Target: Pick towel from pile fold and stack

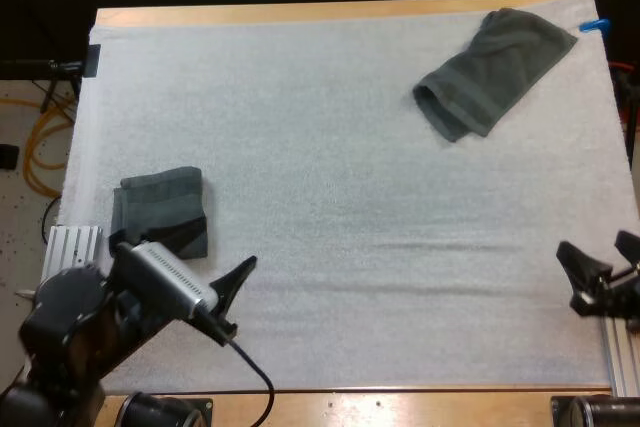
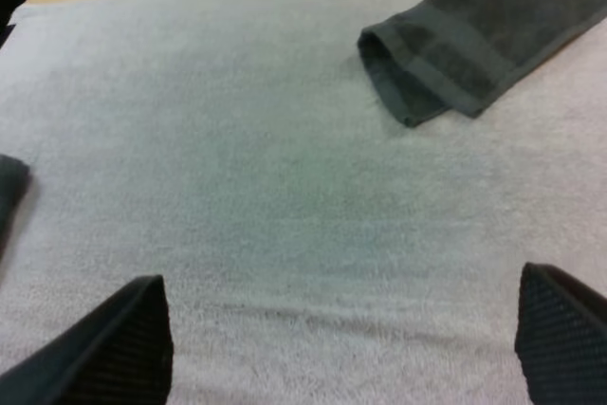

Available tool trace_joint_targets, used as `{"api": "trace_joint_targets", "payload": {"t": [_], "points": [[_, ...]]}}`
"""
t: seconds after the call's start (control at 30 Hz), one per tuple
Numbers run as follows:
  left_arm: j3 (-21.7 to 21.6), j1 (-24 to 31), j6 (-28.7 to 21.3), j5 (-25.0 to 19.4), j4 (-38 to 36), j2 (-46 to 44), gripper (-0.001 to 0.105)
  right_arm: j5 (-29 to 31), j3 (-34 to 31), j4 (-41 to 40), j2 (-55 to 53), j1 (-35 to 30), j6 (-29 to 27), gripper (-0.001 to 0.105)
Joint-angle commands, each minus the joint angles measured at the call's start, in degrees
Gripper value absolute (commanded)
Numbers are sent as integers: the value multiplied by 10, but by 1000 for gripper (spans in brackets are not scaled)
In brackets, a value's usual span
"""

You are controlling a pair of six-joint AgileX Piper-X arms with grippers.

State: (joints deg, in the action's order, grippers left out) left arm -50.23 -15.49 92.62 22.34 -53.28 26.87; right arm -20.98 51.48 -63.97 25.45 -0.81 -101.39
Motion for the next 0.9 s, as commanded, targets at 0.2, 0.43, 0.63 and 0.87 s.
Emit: {"api": "trace_joint_targets", "payload": {"t": [0.2,0.43,0.63,0.87], "points": [[-3,-13,3,5,22,39,67,-9,14,120,132,-1,-13,72],[-3,-13,3,5,51,43,67,74,56,255,357,40,52,72],[-3,-13,15,5,52,43,67,112,116,318,560,51,173,72],[-3,-13,15,5,52,43,67,94,191,321,725,51,250,72]]}}
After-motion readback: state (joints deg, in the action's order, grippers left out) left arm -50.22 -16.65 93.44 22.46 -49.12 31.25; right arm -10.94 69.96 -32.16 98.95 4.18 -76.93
